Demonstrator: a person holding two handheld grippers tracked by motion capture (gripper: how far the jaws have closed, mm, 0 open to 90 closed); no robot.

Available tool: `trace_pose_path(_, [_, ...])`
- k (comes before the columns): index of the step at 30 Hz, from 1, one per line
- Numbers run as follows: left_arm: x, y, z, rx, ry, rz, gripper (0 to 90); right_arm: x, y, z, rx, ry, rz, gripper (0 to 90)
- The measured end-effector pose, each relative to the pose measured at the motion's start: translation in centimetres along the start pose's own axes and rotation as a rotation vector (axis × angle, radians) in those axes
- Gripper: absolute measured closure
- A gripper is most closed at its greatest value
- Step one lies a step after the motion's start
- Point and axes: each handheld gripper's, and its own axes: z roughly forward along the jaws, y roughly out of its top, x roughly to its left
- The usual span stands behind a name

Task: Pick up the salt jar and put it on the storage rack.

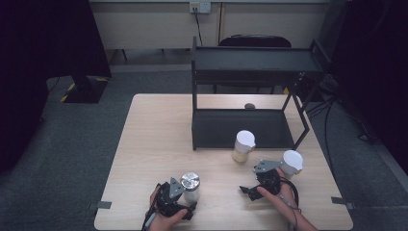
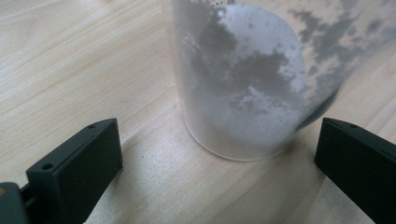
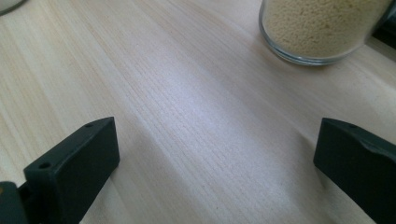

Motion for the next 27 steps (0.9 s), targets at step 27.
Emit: trace_pose_path(27, [0.41,-0.72,-0.44,-0.037,0.002,-0.066,1.9,-0.01,0.0,0.0,0.0,0.0,0.0,0.0])
